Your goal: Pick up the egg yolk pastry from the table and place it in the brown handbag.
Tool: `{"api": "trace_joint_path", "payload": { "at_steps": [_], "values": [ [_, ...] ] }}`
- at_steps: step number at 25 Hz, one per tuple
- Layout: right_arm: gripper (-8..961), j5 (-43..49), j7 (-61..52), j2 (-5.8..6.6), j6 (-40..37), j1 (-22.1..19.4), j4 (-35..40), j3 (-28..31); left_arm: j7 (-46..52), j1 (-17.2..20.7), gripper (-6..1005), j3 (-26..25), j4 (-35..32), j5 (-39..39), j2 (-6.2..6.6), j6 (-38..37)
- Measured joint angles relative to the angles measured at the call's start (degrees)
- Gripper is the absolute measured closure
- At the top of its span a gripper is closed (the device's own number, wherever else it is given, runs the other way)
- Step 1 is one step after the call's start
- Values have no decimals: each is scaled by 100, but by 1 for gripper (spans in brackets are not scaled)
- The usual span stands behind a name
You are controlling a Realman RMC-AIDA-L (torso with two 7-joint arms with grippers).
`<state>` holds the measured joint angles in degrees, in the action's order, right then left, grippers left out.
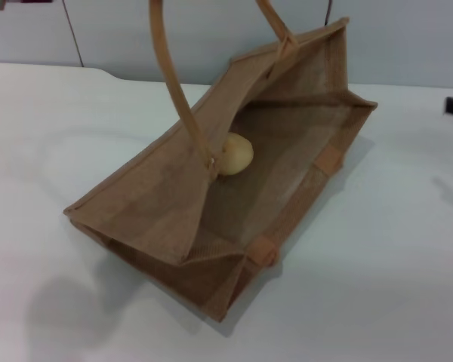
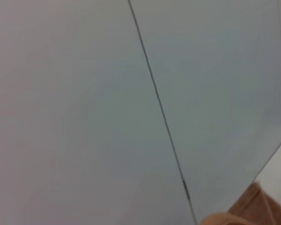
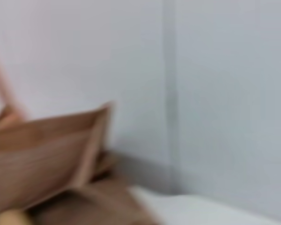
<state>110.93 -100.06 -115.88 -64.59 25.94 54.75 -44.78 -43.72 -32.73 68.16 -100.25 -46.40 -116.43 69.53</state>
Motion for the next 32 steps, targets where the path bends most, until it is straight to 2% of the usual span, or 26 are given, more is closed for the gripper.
{"api": "trace_joint_path", "payload": {
  "at_steps": [6,12,14,19,22,28,29,32],
  "values": [
    [56,-418,547,18,301,151,-644,557,-640,109,872,-29,436,-963,7,-396],
    [56,-472,745,27,315,432,-1046,686,-1160,143,872,-85,1027,-1936,5,-492],
    [56,-478,746,26,316,473,-1055,689,-1240,115,676,-109,1203,-2209,13,-476],
    [56,-481,747,20,316,538,-1097,693,-1884,106,435,-74,1460,-2869,1,-328],
    [56,-483,749,23,316,567,-1155,695,-2263,93,373,-118,1764,-3462,19,-150],
    [56,-563,875,11,341,592,-1218,704,-2662,225,249,-234,1929,-3787,-4,-245],
    [56,-694,1029,-4,342,585,-1257,706,-3025,419,229,-252,2051,-4019,-11,-472],
    [56,-1513,1883,-36,316,492,-1609,709,-3574,648,175,-245,2289,-4386,-18,-786]
  ]
}}
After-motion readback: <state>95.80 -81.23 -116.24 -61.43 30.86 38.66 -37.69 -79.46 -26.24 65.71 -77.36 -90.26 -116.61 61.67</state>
